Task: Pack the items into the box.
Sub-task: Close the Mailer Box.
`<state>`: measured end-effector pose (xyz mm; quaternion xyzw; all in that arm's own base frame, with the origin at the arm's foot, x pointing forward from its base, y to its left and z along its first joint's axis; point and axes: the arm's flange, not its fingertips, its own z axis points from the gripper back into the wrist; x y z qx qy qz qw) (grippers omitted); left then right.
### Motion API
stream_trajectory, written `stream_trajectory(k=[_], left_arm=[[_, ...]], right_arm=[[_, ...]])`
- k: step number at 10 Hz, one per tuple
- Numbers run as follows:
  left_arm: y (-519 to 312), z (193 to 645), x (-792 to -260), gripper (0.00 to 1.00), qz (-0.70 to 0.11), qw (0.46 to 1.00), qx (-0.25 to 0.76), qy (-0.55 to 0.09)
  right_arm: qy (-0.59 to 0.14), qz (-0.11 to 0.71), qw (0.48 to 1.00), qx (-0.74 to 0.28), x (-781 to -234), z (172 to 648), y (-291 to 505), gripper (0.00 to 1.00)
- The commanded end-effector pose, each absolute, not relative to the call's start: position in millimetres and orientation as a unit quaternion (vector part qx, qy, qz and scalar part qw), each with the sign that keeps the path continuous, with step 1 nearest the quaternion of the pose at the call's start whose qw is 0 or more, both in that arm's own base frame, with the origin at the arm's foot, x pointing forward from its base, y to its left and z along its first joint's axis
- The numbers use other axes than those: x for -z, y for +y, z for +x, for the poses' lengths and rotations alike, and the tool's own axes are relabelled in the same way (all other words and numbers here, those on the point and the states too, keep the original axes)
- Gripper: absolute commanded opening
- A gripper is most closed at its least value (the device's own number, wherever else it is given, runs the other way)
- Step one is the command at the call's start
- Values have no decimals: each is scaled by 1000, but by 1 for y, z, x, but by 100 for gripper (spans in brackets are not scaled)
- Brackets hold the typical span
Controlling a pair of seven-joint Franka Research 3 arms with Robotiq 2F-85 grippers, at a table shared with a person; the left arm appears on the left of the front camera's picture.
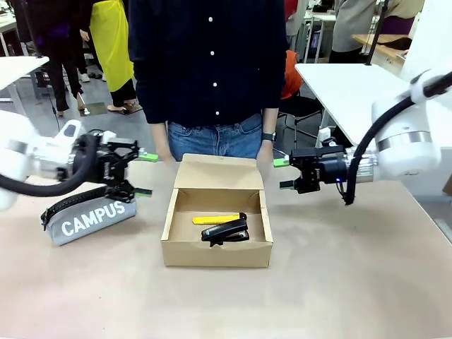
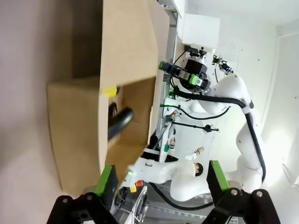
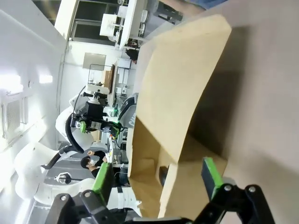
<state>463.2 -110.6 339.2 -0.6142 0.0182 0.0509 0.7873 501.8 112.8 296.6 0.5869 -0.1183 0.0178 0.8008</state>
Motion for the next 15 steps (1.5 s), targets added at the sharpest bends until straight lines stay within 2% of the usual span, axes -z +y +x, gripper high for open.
stream_trajectory(k=[1, 2, 3, 7, 15], left_arm=[[-136, 511, -321, 100, -608, 792, -47, 33], [-145, 526, -312, 100, -613, 787, -48, 51], [-150, 538, -301, 100, -597, 799, -67, 34], [-143, 555, -274, 100, -587, 801, -92, 69], [-166, 566, -268, 100, -633, 770, -48, 63]], right_arm=[[-101, 573, 813, 1, -290, 538, 139, 100], [-87, 567, 819, 5, -283, 548, 148, 100], [-73, 562, 824, 13, -274, 559, 156, 100], [-12, 567, 823, 12, -244, 582, 186, 100], [-19, 580, 814, 5, -249, 573, 192, 100]])
